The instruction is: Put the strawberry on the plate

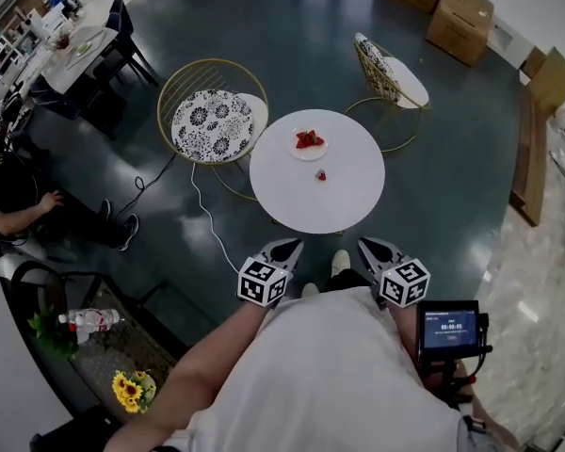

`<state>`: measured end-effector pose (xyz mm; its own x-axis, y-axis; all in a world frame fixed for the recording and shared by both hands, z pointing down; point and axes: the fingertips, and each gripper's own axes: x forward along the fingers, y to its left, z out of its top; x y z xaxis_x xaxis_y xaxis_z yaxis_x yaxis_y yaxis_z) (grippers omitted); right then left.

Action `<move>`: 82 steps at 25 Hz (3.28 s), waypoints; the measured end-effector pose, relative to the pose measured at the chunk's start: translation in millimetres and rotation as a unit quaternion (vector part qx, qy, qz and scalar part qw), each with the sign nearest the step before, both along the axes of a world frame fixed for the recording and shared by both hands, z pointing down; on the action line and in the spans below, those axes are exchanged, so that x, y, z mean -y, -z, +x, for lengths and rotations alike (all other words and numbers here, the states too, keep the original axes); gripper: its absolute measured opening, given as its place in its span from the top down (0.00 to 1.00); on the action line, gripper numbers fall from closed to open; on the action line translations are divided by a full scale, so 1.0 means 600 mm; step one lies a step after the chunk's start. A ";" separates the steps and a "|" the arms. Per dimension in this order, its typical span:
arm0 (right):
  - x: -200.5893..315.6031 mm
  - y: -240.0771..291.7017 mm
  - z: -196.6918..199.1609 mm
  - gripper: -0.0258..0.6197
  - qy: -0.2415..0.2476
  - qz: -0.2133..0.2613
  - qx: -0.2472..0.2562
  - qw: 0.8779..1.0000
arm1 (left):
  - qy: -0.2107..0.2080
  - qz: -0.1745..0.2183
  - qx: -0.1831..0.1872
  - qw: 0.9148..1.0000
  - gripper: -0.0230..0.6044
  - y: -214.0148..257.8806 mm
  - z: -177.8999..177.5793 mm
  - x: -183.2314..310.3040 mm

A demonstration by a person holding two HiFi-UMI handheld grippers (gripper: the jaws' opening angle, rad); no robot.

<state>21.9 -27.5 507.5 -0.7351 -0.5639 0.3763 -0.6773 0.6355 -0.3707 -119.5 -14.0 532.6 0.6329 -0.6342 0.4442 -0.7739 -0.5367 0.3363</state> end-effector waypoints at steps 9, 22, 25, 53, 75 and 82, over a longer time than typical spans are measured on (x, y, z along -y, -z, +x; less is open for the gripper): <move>0.083 -0.023 -0.017 0.95 0.024 -0.011 -0.001 1.000 | 0.028 -0.017 0.003 0.999 0.96 -0.030 -0.017 0.056; 0.135 -0.028 -0.017 0.95 0.041 -0.027 -0.007 0.999 | 0.021 -0.022 0.014 0.999 0.96 -0.028 0.007 0.118; 0.208 -0.051 -0.004 0.95 0.048 -0.045 -0.002 0.998 | 0.021 -0.039 0.024 0.999 0.95 -0.049 0.024 0.189; 0.382 -0.205 -0.016 0.95 0.100 -0.125 -0.002 0.987 | 0.029 -0.114 0.102 0.988 0.95 -0.208 0.045 0.375; 0.368 -0.209 -0.001 0.95 0.075 -0.158 0.001 0.985 | -0.054 -0.119 0.188 0.973 0.95 -0.239 0.086 0.390; 0.364 -0.213 0.009 0.95 0.061 -0.165 0.002 0.984 | -0.096 -0.124 0.251 0.955 0.84 -0.271 0.081 0.393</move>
<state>27.1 -245.9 635.5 -0.7912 -0.3193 0.5216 -0.6021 0.5567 -0.5724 -71.2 -249.5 695.2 0.3948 -0.3641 0.8435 -0.7661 -0.6372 0.0836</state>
